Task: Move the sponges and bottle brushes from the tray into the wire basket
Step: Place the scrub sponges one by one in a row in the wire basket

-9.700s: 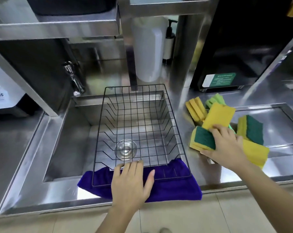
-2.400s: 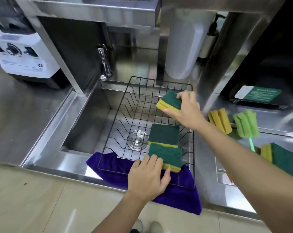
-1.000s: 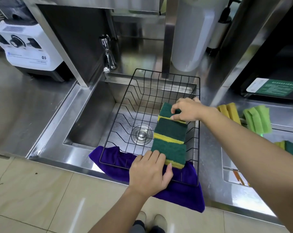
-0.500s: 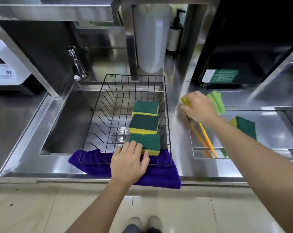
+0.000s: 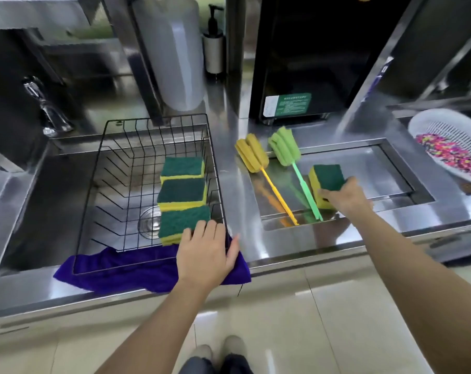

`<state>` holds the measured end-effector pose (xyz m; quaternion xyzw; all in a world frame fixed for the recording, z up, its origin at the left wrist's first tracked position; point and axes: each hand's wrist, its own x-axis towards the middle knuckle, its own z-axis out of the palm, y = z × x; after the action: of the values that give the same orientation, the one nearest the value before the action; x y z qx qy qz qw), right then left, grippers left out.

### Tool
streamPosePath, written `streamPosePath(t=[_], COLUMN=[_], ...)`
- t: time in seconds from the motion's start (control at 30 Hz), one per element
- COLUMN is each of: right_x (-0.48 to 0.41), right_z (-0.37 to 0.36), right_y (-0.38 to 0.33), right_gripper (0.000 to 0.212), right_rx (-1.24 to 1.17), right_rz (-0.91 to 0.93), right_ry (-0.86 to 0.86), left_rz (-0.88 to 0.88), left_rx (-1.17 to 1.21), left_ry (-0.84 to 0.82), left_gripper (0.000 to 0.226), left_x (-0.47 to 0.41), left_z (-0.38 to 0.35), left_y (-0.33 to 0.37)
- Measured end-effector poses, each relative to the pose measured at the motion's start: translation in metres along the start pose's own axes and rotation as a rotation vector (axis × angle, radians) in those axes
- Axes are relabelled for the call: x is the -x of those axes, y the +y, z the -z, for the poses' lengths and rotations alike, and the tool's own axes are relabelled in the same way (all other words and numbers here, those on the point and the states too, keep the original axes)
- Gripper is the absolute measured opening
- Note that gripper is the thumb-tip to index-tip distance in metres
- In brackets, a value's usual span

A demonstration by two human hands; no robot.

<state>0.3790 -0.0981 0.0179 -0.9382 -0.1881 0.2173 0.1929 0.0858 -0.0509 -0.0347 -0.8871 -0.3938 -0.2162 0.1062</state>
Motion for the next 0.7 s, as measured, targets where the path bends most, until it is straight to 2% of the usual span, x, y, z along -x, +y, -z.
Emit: streamPosePath(t=[0.13,0.3,0.43,0.57,0.7], right_x=[0.005,0.007,0.013,0.015,0.024], right_z=[-0.002,0.003,0.008,0.003,-0.025], right_y=[0.005,-0.011,-0.034,-0.07,-0.113], right_gripper=[0.06,0.055,0.029,0.044,0.051], right_rx=[-0.085,-0.449,-0.634,-0.834,-0.84], right_rz=[0.038,0.0,0.049,0.137,0.227], right_ry=[-0.003,0.005,0.01,-0.006,-0.062], left_rz=[-0.009,0.022,0.019,0.117,0.141], left_rx=[-0.013,0.003,0.047,0.019,-0.026], left_ry=[0.018,-0.024,0.015,0.069,0.083], left_gripper=[0.039,0.04,0.043,0.047,0.048], left_x=[0.001,0.001,0.006,0.02,0.027], left_z=[-0.001,0.0,0.007,0.01,0.007], left_y=[0.001,-0.001,-0.009,-0.043,-0.056])
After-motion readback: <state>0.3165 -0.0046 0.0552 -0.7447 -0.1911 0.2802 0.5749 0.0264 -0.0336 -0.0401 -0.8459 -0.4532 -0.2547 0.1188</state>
